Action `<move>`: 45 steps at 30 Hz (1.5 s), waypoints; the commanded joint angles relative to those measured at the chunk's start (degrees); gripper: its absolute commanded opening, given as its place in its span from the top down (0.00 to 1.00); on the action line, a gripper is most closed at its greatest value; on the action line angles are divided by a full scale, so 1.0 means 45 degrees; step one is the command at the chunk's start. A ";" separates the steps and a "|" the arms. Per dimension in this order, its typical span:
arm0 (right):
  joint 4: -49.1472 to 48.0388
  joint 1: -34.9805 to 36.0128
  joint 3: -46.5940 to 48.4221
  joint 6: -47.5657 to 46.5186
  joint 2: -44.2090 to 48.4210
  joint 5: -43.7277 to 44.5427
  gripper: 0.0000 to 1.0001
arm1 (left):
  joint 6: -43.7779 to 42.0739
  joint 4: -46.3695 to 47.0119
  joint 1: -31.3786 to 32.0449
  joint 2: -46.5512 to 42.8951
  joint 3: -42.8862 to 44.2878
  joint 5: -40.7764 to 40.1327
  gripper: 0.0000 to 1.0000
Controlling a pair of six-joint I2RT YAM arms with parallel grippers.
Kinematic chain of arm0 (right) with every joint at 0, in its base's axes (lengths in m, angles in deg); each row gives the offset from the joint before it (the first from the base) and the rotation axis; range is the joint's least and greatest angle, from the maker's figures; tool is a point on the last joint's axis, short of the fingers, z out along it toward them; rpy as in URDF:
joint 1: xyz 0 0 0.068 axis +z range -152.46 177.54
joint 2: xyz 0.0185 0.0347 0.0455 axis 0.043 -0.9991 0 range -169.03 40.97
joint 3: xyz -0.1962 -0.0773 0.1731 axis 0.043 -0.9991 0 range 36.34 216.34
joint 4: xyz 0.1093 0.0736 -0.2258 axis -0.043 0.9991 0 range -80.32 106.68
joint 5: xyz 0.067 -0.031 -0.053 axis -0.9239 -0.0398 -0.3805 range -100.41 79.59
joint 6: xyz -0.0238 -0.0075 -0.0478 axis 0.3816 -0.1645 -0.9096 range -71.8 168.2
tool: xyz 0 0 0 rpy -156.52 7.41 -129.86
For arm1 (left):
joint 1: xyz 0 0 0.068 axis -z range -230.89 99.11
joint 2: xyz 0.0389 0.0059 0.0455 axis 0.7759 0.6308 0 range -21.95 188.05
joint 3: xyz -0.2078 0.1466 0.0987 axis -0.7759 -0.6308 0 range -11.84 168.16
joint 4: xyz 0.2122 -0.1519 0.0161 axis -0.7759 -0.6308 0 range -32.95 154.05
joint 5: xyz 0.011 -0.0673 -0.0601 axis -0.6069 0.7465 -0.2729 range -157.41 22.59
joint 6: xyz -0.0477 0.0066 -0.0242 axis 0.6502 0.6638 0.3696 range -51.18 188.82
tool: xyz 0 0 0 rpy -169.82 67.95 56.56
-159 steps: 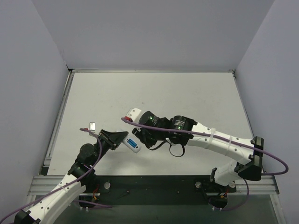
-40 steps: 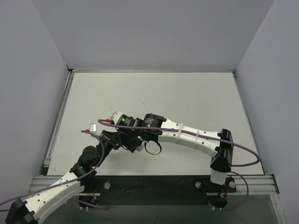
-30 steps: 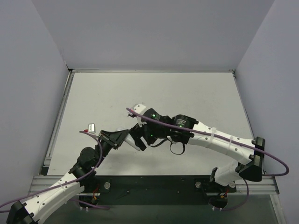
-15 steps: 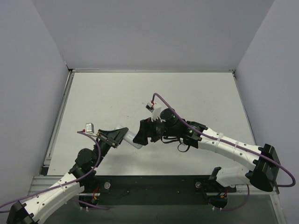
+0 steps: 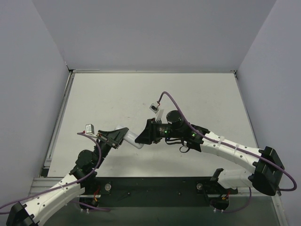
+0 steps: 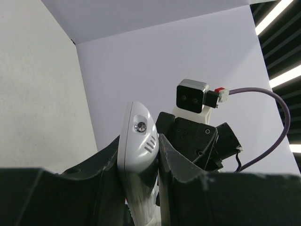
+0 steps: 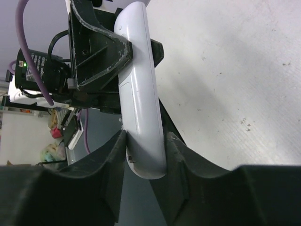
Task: Load the batteries into the remote control
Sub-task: Load the battery cover into the remote control, then place the remote control at the center of the board.
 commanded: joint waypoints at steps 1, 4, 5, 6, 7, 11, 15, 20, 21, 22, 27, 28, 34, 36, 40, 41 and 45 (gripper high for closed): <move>-0.0894 -0.0281 -0.0399 0.0159 0.0383 -0.0281 0.79 | 0.0528 0.2057 0.0039 0.0051 -0.1299 -0.0256 1.00; -0.0972 -0.0301 -0.0517 0.0003 0.0324 -0.0339 0.82 | 0.0664 0.2526 0.0039 0.0227 -0.1319 -0.0178 1.00; -0.0953 -0.0320 -0.0536 -0.0036 0.0266 -0.0378 0.83 | 0.0664 0.2624 0.0058 0.0247 -0.1299 -0.0120 1.00; -0.0972 -0.0320 -0.0575 -0.0114 0.0227 -0.0417 0.83 | 0.0626 0.2760 0.0058 0.0324 -0.1319 -0.0080 1.00; -0.0992 -0.0340 -0.0556 -0.0134 0.0207 -0.0591 0.82 | 0.0587 0.2781 0.0058 0.0344 -0.1299 -0.0041 1.00; -0.0760 -0.0321 -0.0400 -0.0465 0.0401 -0.0691 0.73 | 0.0489 0.2547 0.0039 0.0364 -0.1338 0.0115 1.00; 0.0197 -0.0437 -0.0029 -0.1324 0.0869 -0.0437 0.52 | 0.0022 0.1440 0.0058 0.0286 -0.1145 0.0369 1.00; 0.2204 -0.0711 0.0400 -0.3155 0.1922 0.0791 0.28 | -0.1695 -0.1646 0.0058 0.0480 -0.0073 0.1052 1.00; 0.2617 -0.0730 0.0478 -0.3510 0.2080 0.1567 0.27 | -0.1989 -0.2252 0.0039 0.0733 0.0028 0.1130 1.00; 0.3027 -0.0731 0.0557 -0.3784 0.2217 0.1962 0.24 | -0.2262 -0.2316 0.0039 0.0890 0.0126 0.1247 1.00; 0.5547 -0.0828 0.0655 -0.4956 0.3252 0.5221 0.18 | -0.3981 -0.3447 -0.0020 0.2993 0.1003 0.2262 1.00; 0.5841 -0.0809 0.0636 -0.5132 0.3389 0.6368 0.17 | -0.4390 -0.3585 -0.0039 0.3445 0.1218 0.2438 1.00; 0.6878 -0.0887 0.0031 -0.5661 0.4580 0.8605 0.16 | -0.7007 -0.4875 -0.0059 0.7234 0.3640 0.4077 1.00; 0.6937 -0.0887 -0.0242 -0.5662 0.4913 0.8859 0.16 | -0.7303 -0.4700 -0.0098 0.8655 0.4379 0.5070 1.00; 0.7074 -0.0965 -0.0594 -0.5487 0.5361 0.8977 0.16 | -0.7733 -0.3785 -0.0254 1.1062 0.5262 0.6672 1.00; 0.7113 -0.0984 -0.0653 -0.5505 0.5421 0.9016 0.16 | -0.7734 -0.3646 -0.0293 1.1937 0.5399 0.6929 1.00; 0.7250 -0.0985 -0.0985 -0.5485 0.5831 0.9270 0.16 | -0.8065 -0.3293 -0.0293 1.3682 0.6237 0.7810 0.91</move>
